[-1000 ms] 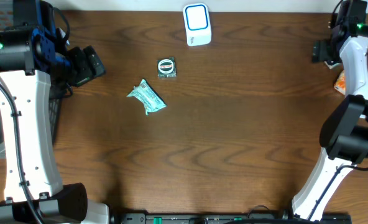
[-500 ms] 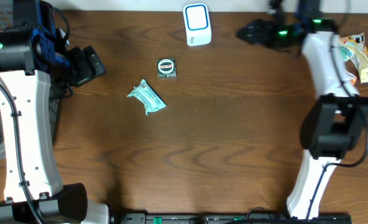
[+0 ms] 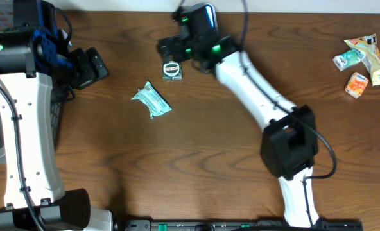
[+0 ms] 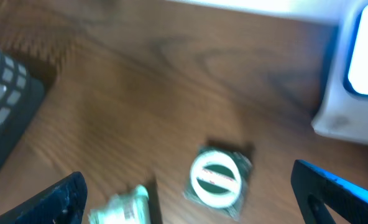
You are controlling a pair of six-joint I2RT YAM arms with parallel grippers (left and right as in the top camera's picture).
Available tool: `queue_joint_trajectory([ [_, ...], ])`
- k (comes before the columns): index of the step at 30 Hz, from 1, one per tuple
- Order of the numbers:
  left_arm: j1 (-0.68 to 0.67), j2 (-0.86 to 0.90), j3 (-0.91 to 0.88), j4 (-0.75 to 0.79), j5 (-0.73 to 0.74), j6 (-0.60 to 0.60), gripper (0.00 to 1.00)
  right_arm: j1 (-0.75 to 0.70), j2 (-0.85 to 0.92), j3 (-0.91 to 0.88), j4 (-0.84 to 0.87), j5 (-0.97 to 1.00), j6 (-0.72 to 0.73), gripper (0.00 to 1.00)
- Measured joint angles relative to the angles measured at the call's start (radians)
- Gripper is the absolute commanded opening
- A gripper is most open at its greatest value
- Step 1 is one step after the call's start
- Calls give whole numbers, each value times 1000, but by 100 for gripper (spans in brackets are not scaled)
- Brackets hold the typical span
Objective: Scan the item barcode
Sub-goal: 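Reach the right gripper to the green Zam-Buk tin and grasp it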
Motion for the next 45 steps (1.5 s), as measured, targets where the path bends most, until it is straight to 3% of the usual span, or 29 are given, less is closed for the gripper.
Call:
queue_joint_trajectory([
  [9,0,0,0,0,0,0,98,41,152,0,100,134,35,98],
  [19,0,0,0,0,0,0,98,35,255,-2,117,155,52,77],
  [30,0,0,0,0,0,0,98,35,290,-2,113,163,45,79],
  [32,0,0,0,0,0,0,98,36,294,2,108,170,44,75],
  [37,0,0,0,0,0,0,98,36,294,6,85,182,31,45],
  [45,0,0,0,0,0,0,98,35,256,14,-97,225,24,40],
])
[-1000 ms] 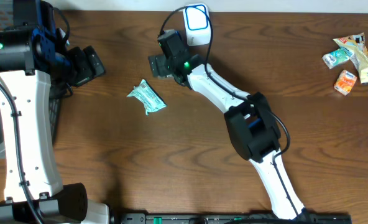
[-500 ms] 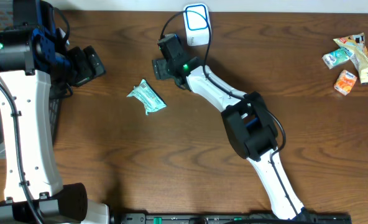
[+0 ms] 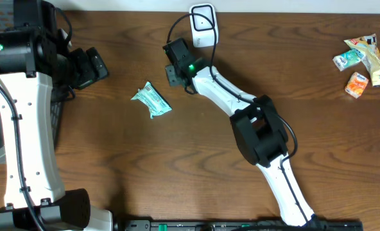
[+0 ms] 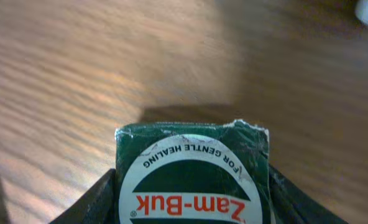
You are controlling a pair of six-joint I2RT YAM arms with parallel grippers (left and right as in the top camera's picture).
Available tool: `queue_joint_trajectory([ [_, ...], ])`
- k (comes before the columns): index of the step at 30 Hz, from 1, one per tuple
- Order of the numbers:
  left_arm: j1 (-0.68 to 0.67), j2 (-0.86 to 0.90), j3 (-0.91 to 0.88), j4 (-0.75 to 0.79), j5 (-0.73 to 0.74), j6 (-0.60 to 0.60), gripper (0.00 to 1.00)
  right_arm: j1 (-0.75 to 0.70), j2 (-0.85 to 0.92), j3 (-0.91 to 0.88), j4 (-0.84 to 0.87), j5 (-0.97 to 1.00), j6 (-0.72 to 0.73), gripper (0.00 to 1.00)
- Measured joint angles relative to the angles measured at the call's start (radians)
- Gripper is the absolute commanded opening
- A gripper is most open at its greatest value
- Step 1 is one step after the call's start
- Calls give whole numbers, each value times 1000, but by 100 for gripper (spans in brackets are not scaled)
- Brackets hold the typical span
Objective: Scan the item barcode
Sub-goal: 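Reach the right gripper to the green Zam-Buk tin and grasp it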
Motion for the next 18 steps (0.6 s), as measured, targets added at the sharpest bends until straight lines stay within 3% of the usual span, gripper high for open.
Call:
queue_joint_trajectory([
  [5,0,0,0,0,0,0,98,0,-53,-4,-233,35,-9,37],
  [7,0,0,0,-1,0,0,98,-2,-87,-9,-382,42,-11,40],
  [11,0,0,0,0,0,0,98,-6,-147,-13,-618,48,-13,61],
  [14,0,0,0,0,0,0,98,-6,-174,-13,-712,50,-23,93],
  [15,0,0,0,0,0,0,98,-6,-177,-13,-729,52,-26,99],
  [18,0,0,0,0,0,0,98,-6,-177,-14,-740,53,-47,99],
])
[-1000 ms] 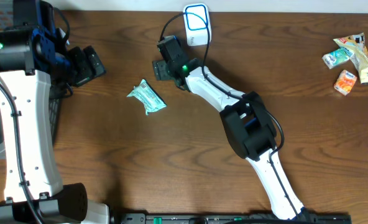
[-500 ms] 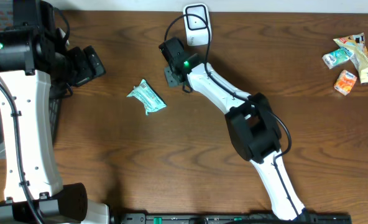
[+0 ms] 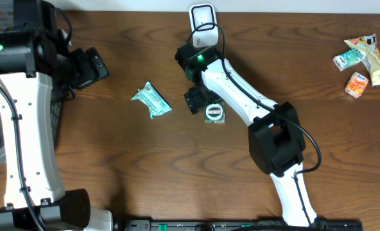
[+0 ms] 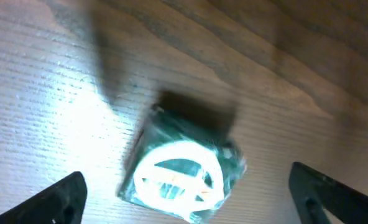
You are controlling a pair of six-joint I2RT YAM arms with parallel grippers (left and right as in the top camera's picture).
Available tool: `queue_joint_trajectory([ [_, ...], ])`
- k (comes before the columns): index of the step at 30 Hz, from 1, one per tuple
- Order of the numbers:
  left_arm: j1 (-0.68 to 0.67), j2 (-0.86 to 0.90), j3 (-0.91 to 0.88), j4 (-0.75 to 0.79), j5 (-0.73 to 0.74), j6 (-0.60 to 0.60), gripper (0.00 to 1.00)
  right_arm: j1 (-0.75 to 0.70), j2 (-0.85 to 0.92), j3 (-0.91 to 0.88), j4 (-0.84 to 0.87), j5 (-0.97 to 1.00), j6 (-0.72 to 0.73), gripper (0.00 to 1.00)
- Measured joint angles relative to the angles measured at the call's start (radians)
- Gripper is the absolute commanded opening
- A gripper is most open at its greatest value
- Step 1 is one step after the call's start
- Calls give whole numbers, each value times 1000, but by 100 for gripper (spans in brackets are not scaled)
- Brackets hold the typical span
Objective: Scan the item barcode
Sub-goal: 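Reach the right gripper to the green Zam-Buk tin and grasp it, then lift the Zam-Buk tin and turn it with the right gripper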
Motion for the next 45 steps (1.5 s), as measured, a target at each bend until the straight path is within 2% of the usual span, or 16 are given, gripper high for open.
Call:
queue_joint_trajectory([
  [7,0,0,0,0,0,0,97,-10,0,0,-50,-14,-21,99],
  [13,0,0,0,0,0,0,98,-108,0,0,-73,-182,-54,99],
  [14,0,0,0,0,0,0,98,-130,0,0,-84,-217,-61,92],
  [15,0,0,0,0,0,0,98,-148,0,0,-95,-245,-66,91],
  [17,0,0,0,0,0,0,98,-188,0,0,-129,-332,-72,76],
  [19,0,0,0,0,0,0,98,-211,0,0,-140,-386,-74,73],
  [21,0,0,0,0,0,0,98,-221,0,0,-138,-430,-54,77],
  [28,0,0,0,0,0,0,98,-209,0,0,-102,-388,234,78],
  [33,0,0,0,0,0,0,98,-153,0,0,-107,-270,414,75],
  [39,0,0,0,0,0,0,98,-87,23,0,-101,-201,461,74],
  [45,0,0,0,0,0,0,98,-79,77,-1,-105,-185,473,70],
])
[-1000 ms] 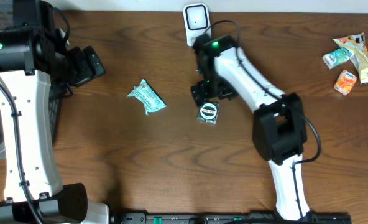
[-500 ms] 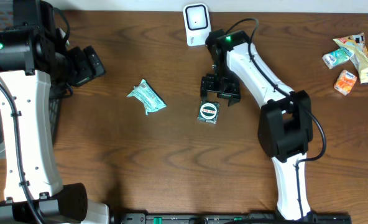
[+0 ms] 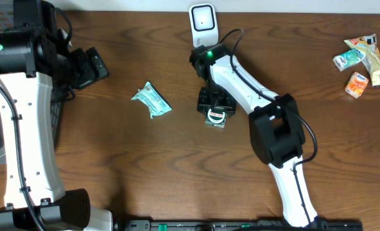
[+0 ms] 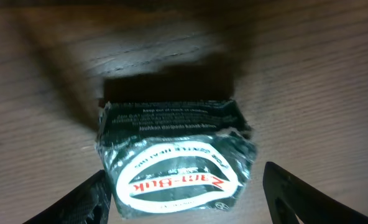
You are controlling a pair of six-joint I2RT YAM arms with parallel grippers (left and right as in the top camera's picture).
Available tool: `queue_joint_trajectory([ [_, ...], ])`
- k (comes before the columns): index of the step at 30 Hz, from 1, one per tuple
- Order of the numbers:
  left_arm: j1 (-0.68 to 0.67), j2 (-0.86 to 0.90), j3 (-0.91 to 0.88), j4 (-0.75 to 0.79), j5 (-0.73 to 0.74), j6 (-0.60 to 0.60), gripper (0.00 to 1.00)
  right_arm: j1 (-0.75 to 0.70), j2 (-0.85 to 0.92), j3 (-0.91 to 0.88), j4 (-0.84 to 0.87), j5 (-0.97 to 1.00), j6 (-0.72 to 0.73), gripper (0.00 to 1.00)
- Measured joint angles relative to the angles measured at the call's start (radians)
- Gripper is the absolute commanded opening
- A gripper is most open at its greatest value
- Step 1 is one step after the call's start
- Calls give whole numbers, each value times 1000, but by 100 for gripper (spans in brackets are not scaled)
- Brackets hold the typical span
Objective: Scan the item barcode
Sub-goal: 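Lift the Zam-Buk tin and turn it with the right gripper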
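The item is a dark green Zam-Buk box point(image 3: 215, 117) with a white oval label, lying label-up on the wooden table point(image 3: 177, 167). In the right wrist view the box point(image 4: 178, 155) lies between my two fingers, with small print on its far side. My right gripper point(image 3: 214, 104) point(image 4: 184, 186) is open and low over the box; the right finger point(image 4: 302, 196) is clear of it. The white barcode scanner point(image 3: 203, 17) stands at the table's back edge. My left gripper point(image 3: 90, 67) is held far to the left, its jaws unclear.
A teal crumpled packet point(image 3: 151, 101) lies left of the box. Several snack packets point(image 3: 364, 59) sit at the far right. A dark mesh basket point(image 3: 56, 122) is partly visible at the left edge under my left arm.
My open right gripper was above and left of the box. It now straddles the box from close up. The box lies in nearly the same spot; the left arm is still.
The box first lay at the back near the scanner with my right gripper open behind it. Then the box filled the gap between my fingers there. After that it lay in the table's middle with the gripper open, and now the open gripper is around it.
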Motion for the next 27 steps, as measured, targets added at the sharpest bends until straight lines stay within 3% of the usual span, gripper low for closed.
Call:
queue_joint_trajectory([
  [10,0,0,0,0,0,0,98,0,30,-23,16,-24,-3,69],
  [14,0,0,0,0,0,0,98,-8,10,-66,54,-55,-16,60],
  [21,0,0,0,0,0,0,98,-43,6,-86,55,-177,-108,52],
  [27,0,0,0,0,0,0,98,-135,21,-89,2,-426,-244,50],
])
